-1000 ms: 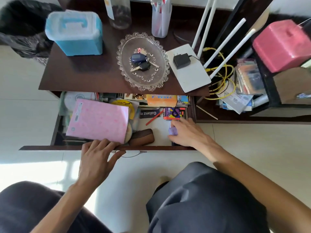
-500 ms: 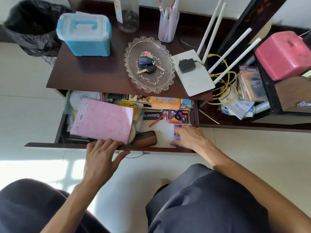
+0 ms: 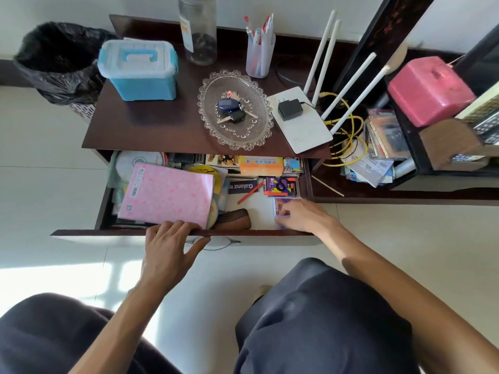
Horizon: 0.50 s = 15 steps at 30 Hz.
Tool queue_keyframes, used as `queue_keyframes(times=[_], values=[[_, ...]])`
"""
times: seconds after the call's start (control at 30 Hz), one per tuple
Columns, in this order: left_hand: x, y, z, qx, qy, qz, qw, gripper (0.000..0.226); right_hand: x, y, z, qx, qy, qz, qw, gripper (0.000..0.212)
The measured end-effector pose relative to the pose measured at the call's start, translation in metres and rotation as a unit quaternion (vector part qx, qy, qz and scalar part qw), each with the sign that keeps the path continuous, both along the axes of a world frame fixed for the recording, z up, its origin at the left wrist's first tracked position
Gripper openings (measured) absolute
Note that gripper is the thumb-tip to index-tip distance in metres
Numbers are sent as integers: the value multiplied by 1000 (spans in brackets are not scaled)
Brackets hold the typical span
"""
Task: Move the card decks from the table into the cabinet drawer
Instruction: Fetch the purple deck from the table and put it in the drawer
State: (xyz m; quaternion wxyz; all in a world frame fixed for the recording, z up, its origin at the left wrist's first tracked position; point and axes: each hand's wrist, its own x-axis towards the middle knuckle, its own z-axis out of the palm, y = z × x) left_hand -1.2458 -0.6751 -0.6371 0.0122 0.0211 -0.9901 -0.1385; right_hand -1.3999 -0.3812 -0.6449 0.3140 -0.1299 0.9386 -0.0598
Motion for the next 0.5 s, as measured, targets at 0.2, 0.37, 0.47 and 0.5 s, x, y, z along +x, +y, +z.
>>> queue_keyframes(times=[0.2,0.37,0.47,0.5], values=[[18,-36,26,155,47,82,983,16,49,32,51,-165,-5,-108,980,31],[67,-61,30,418,65,411,808,36,124,52,66,-269,150,-301,902,15],[60,-74,29,623,34,500,601,62,138,45,49,-293,37,-427,855,34],[54,-78,28,661,23,509,551,65,137,42,42,-311,-29,-469,827,41]])
